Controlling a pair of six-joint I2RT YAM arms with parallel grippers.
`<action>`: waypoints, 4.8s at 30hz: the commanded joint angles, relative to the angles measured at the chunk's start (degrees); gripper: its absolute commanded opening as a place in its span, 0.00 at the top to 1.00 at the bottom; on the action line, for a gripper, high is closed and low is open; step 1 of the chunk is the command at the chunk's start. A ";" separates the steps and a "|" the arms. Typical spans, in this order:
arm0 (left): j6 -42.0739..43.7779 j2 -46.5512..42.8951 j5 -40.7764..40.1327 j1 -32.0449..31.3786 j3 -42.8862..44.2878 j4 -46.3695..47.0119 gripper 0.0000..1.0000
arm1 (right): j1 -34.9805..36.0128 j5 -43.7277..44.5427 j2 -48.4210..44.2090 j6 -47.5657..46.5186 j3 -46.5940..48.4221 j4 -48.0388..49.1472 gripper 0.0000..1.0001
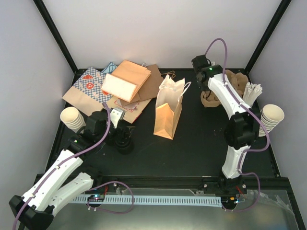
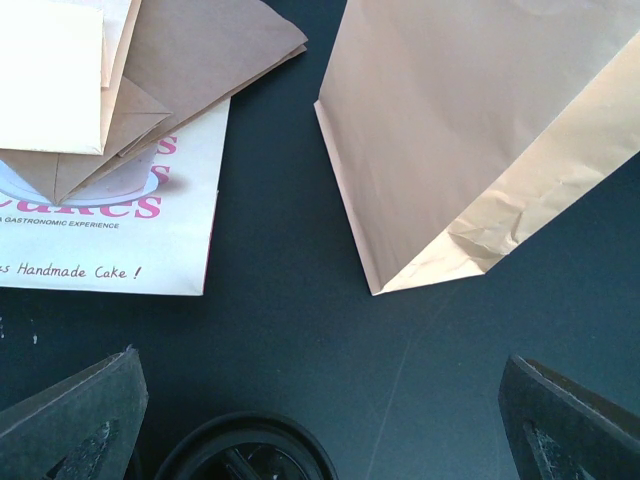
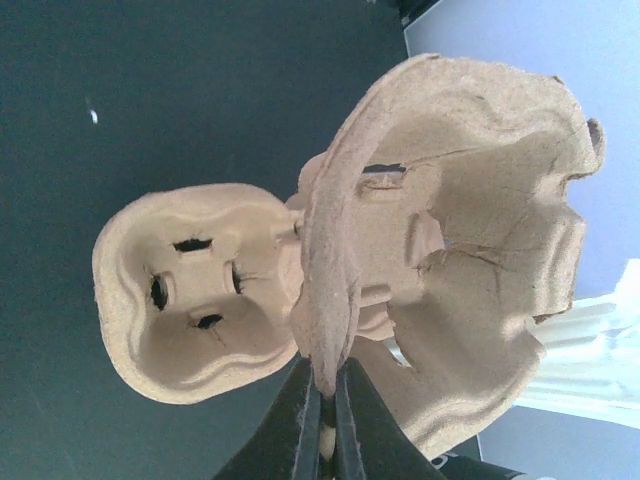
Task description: Pack the takeout coffee
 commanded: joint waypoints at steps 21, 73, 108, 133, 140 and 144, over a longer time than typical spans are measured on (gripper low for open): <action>0.80 0.08 0.95 0.19 0.01 1.05 0.01 | 27.00 -8.14 -26.44 16.29 -22.53 -9.28 0.97; 0.28 0.24 -1.80 0.19 0.10 0.09 0.01 | 43.02 -17.88 -55.52 36.48 -62.45 17.37 0.17; 0.37 0.35 -2.08 0.21 0.10 -0.07 0.01 | 35.28 -29.69 -43.27 29.92 -73.20 32.46 0.18; 0.45 0.41 -1.86 0.24 0.05 0.09 0.01 | 37.65 -28.44 -47.78 28.95 -66.64 20.14 0.14; 0.46 0.33 -1.95 0.26 0.10 0.15 0.01 | 37.66 -28.78 -42.55 25.16 -65.49 20.39 0.06; 0.50 0.32 -1.94 0.21 0.04 0.16 0.01 | 37.74 -29.96 -39.33 23.16 -65.07 21.92 0.11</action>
